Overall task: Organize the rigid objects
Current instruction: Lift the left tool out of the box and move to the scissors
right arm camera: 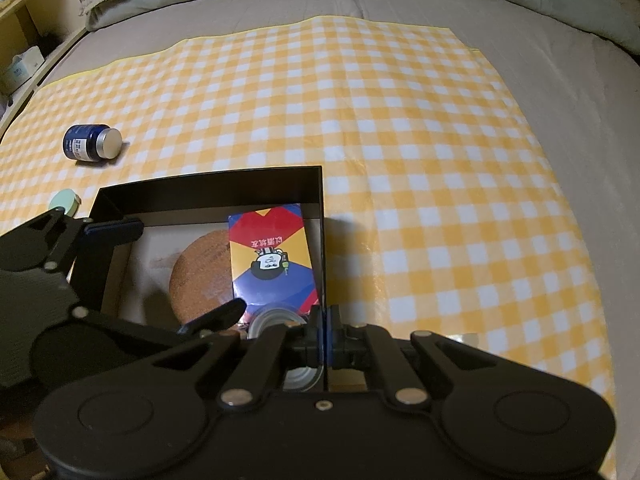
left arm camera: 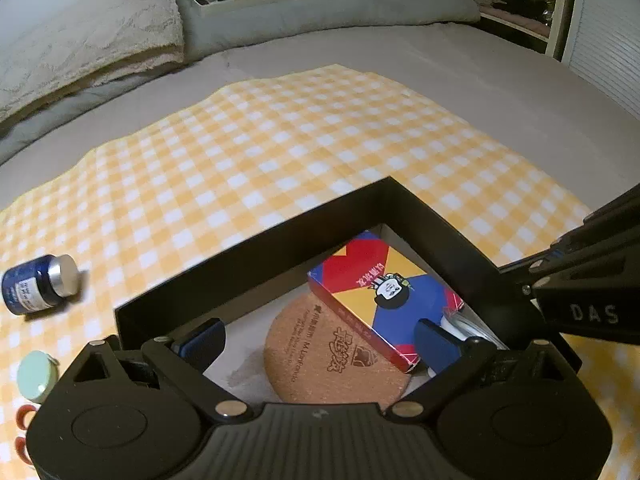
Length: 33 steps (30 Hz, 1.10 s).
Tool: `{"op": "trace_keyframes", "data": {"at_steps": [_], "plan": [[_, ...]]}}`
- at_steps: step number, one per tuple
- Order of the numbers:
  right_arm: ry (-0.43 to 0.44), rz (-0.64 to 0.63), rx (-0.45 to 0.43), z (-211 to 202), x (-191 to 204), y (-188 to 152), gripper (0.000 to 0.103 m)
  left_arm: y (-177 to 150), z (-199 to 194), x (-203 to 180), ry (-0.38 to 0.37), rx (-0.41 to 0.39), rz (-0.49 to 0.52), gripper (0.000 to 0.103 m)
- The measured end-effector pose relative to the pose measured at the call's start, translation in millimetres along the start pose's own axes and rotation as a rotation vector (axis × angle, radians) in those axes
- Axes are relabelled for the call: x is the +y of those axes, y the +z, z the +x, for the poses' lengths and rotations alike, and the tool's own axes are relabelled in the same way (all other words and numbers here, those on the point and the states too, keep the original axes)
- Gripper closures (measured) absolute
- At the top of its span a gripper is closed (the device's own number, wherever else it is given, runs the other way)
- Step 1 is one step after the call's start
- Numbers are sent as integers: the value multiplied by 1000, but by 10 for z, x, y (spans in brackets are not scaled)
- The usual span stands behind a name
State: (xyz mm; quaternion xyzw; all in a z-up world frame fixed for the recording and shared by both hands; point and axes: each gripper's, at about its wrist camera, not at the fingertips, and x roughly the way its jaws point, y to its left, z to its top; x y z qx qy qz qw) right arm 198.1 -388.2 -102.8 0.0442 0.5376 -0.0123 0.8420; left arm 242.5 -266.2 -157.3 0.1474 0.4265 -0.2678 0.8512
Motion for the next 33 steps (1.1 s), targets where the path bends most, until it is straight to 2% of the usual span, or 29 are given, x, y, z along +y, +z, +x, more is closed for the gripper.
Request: {"op": "trace_keyframes", "data": {"at_steps": [5, 7, 14, 26, 33], "plan": [[1, 1, 0, 0, -1, 0, 101, -39, -14, -72, -138, 41, 30, 3], [0, 1, 0, -10, 5, -4, 101, -63, -36, -131, -168, 60, 42, 3], [3, 3, 0, -4, -2, -1, 101, -116, -189, -242, -202, 73, 52, 3], [-10, -4, 0, -7, 14, -1, 101, -136, -626, -73, -224, 9, -10, 0], [-25, -18, -8, -49, 34, -5, 101, -169, -873, 107, -209, -47, -49, 0]]}}
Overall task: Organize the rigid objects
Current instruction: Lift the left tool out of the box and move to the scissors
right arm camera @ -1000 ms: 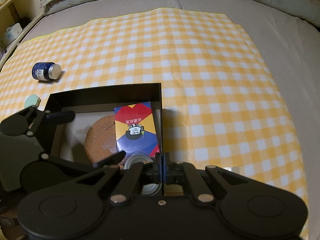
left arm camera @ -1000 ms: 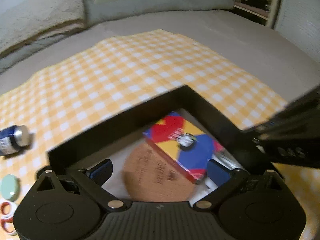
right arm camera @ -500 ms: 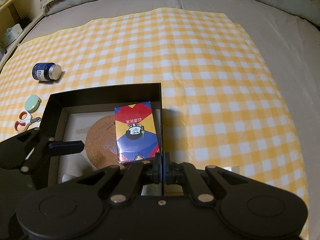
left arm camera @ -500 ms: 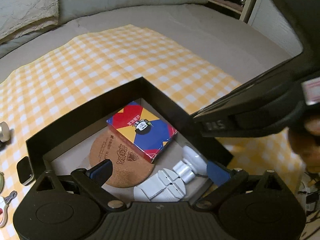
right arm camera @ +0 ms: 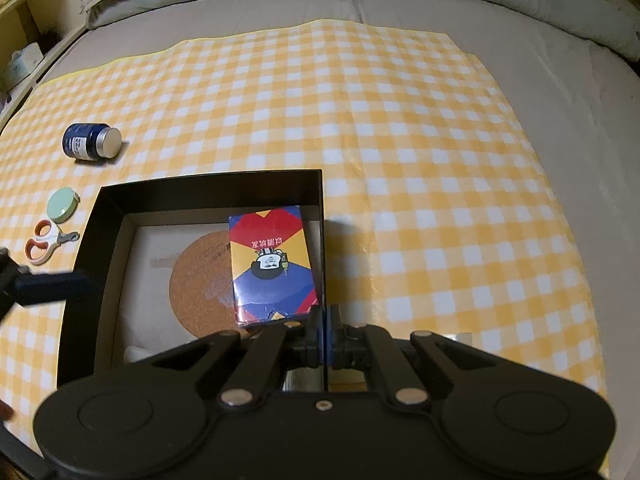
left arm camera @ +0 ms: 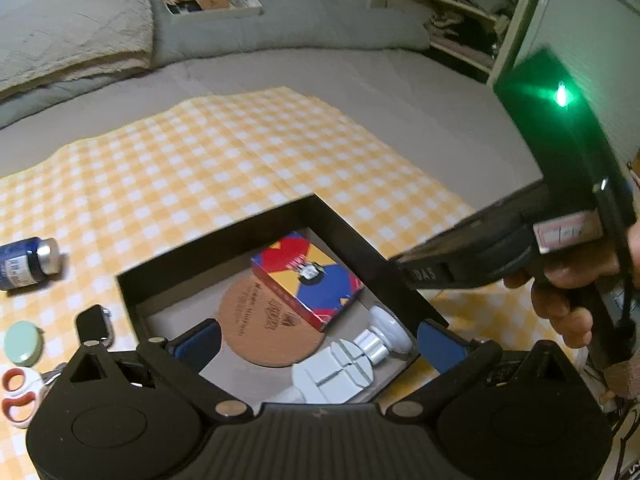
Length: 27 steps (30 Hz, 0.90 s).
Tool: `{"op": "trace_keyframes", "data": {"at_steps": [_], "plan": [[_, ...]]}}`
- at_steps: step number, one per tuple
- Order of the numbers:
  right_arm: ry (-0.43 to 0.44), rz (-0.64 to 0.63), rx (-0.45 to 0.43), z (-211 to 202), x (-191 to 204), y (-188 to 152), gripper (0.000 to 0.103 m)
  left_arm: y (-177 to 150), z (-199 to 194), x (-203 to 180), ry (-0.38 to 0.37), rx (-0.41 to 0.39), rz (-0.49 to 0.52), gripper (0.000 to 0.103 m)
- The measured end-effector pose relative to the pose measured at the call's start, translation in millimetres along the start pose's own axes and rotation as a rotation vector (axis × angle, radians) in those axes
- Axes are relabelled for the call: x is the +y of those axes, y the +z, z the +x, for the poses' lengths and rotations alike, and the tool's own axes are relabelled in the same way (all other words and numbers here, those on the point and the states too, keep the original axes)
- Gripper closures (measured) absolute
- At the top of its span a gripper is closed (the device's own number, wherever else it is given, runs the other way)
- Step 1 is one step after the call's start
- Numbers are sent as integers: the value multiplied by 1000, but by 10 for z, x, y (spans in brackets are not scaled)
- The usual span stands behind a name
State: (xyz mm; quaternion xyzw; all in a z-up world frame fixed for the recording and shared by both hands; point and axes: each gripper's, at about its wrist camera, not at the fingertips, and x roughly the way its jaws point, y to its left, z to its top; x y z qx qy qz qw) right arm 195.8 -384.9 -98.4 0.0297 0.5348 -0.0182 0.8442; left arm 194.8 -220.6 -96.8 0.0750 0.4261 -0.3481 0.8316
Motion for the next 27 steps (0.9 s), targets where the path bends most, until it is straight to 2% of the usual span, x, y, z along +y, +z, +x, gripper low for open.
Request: {"op": "trace_keyframes", "data": {"at_steps": [8, 16, 23, 27], "plan": [[-19, -60, -16, -16, 33, -42, 101, -110, -312, 370, 53, -54, -40, 0], [11, -58, -46, -26, -39, -74, 101, -282, -615, 980, 140, -109, -126, 0], [33, -68, -63, -38, -70, -98, 101, -461, -777, 1487, 221, -133, -187, 0], [40, -57, -56, -32, -77, -83, 101, -573, -801, 1732, 279, -121, -200, 0]]}}
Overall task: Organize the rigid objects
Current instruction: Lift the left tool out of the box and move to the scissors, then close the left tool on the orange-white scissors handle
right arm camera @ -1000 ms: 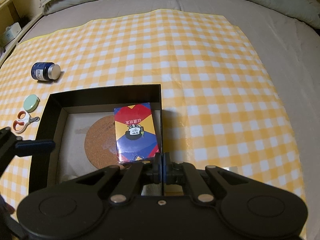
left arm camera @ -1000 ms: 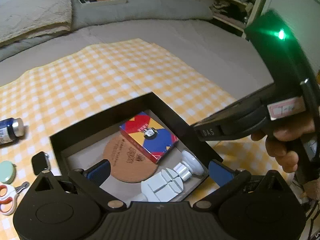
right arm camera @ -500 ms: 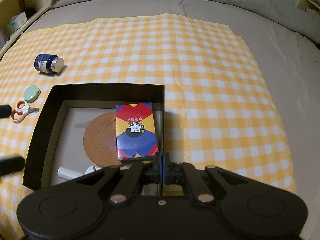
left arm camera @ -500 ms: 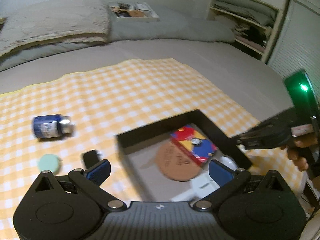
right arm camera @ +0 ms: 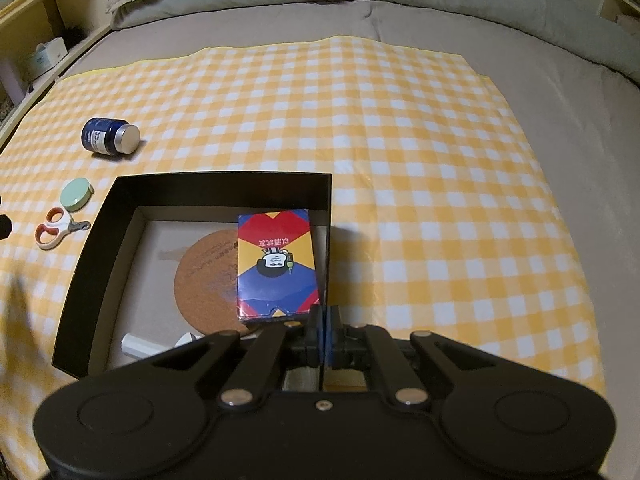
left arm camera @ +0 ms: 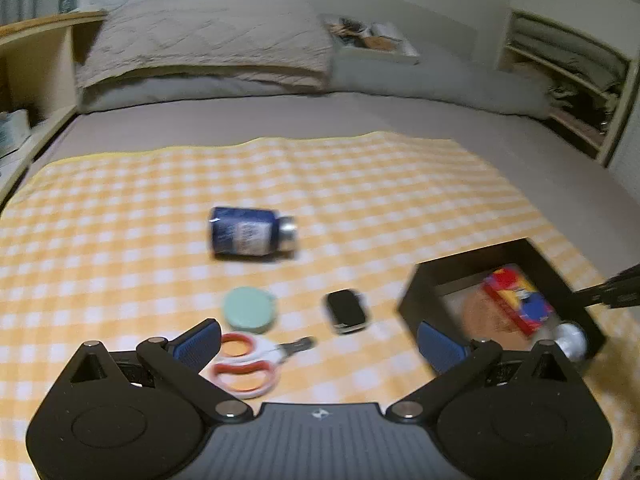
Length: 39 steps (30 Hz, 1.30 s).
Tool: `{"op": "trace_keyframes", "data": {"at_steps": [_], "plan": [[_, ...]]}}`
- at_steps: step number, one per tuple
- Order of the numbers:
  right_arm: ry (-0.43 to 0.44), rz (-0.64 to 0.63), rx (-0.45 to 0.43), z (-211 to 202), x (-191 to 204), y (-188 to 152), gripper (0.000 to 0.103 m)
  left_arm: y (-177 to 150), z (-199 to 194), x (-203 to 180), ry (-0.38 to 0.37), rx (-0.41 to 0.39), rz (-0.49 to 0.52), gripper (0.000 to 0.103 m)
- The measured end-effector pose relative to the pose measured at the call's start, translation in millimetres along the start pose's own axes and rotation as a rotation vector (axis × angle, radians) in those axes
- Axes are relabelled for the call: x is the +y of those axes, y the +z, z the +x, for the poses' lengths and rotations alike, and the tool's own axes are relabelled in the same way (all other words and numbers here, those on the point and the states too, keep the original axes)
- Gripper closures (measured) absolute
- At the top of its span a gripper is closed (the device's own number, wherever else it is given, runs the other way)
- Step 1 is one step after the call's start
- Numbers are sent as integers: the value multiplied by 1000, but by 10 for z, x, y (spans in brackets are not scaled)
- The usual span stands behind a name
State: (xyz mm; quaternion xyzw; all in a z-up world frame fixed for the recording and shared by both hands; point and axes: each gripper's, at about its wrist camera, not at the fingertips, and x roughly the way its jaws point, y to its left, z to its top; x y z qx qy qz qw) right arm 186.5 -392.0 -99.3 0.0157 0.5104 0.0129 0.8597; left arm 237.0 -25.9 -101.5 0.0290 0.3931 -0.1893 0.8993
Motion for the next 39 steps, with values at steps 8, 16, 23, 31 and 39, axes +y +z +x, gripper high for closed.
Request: {"op": "trace_keyframes", "data": {"at_steps": [8, 16, 23, 31, 39], "plan": [[0, 21, 26, 48, 18, 5, 101, -116, 120, 364, 53, 69, -22, 1], [-8, 13, 36, 75, 42, 12, 101, -203, 343, 416, 70, 162, 33, 25], [-1, 6, 41, 94, 26, 12, 100, -140, 501, 611, 172, 152, -27, 50], [9, 1, 51, 133, 11, 18, 100, -163, 599, 565, 150, 235, 41, 51], [11, -6, 60, 150, 37, 6, 98, -258, 584, 141, 26, 263, 224, 54]]}}
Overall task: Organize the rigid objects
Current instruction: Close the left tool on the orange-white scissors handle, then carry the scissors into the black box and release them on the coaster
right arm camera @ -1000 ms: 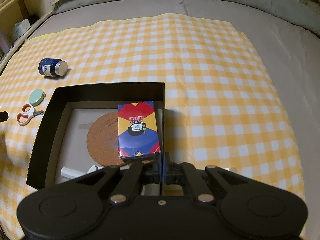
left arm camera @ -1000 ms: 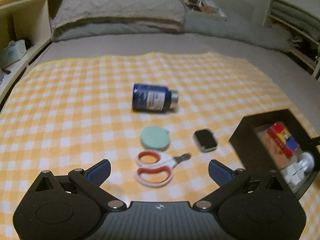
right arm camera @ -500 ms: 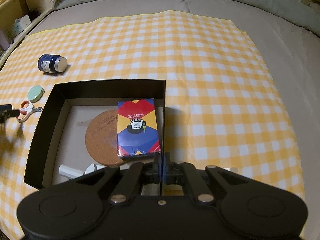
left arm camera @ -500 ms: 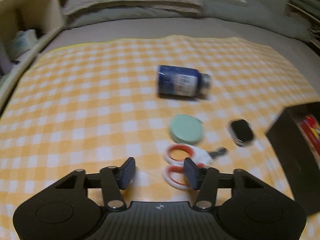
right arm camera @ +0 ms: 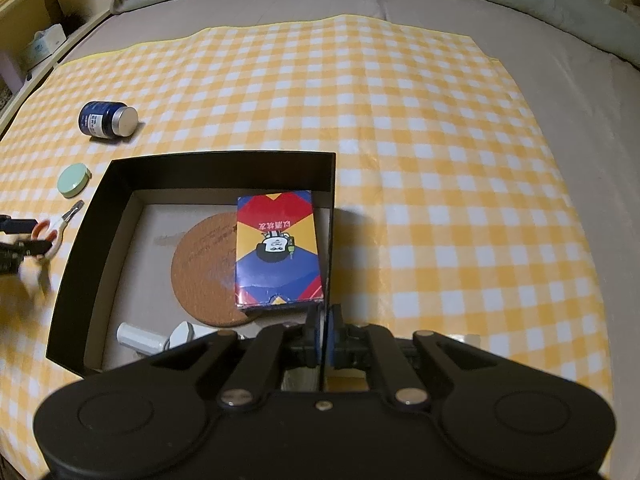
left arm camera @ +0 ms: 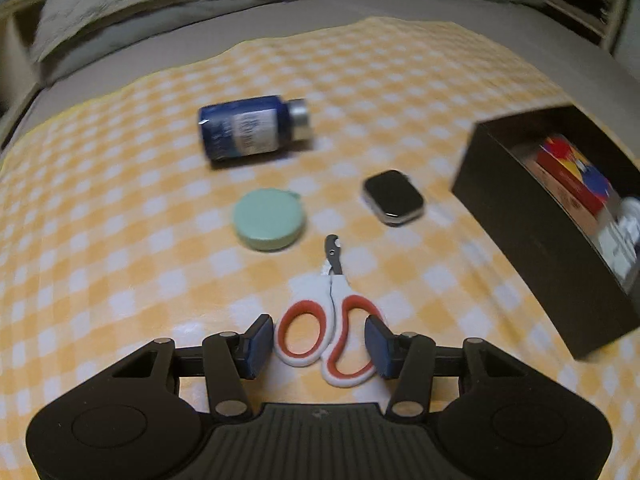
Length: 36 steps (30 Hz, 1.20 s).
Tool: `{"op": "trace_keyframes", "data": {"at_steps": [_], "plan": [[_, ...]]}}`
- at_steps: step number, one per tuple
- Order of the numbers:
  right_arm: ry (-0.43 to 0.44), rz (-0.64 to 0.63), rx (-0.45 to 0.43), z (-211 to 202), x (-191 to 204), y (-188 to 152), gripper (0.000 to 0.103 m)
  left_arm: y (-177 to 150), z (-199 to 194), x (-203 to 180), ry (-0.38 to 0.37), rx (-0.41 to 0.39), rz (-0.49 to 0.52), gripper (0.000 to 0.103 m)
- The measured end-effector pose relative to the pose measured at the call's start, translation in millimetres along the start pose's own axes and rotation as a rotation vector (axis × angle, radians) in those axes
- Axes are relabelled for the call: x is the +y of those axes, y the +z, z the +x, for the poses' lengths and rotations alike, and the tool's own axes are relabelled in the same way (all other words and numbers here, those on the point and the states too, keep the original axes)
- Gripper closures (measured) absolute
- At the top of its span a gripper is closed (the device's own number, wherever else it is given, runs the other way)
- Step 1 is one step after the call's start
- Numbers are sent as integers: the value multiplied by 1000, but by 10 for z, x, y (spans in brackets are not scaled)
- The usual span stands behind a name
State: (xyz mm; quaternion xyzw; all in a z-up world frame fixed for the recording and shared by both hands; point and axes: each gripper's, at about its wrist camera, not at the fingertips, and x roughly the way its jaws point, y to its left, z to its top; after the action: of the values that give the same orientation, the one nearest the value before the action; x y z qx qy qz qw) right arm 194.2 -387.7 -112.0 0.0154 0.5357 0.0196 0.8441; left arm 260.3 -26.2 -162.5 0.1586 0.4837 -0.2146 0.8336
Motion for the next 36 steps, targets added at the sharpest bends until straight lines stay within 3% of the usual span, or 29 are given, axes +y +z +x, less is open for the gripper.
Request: {"op": "trace_keyframes", "data": {"at_steps": [2, 10, 14, 16, 19, 26, 29, 36], "plan": [[0, -3, 1, 0, 9, -1, 98, -5, 1, -74, -1, -4, 42, 62], [5, -8, 9, 9, 8, 2, 97, 5, -56, -197, 86, -33, 122, 59], [4, -12, 12, 15, 19, 10, 96, 32, -79, -212, 87, -45, 131, 62], [4, -11, 13, 17, 19, 6, 95, 47, -74, -221, 82, -35, 129, 85], [4, -13, 13, 19, 22, 7, 95, 66, -52, -207, 56, -4, 88, 94], [5, -15, 13, 23, 17, 9, 93, 107, -22, -85, 6, 26, -62, 94], [6, -16, 13, 25, 15, 3, 93, 123, -16, -58, -21, 46, -113, 86], [2, -23, 23, 43, 26, 3, 94, 140, 43, -147, 20, 81, -88, 71]]}}
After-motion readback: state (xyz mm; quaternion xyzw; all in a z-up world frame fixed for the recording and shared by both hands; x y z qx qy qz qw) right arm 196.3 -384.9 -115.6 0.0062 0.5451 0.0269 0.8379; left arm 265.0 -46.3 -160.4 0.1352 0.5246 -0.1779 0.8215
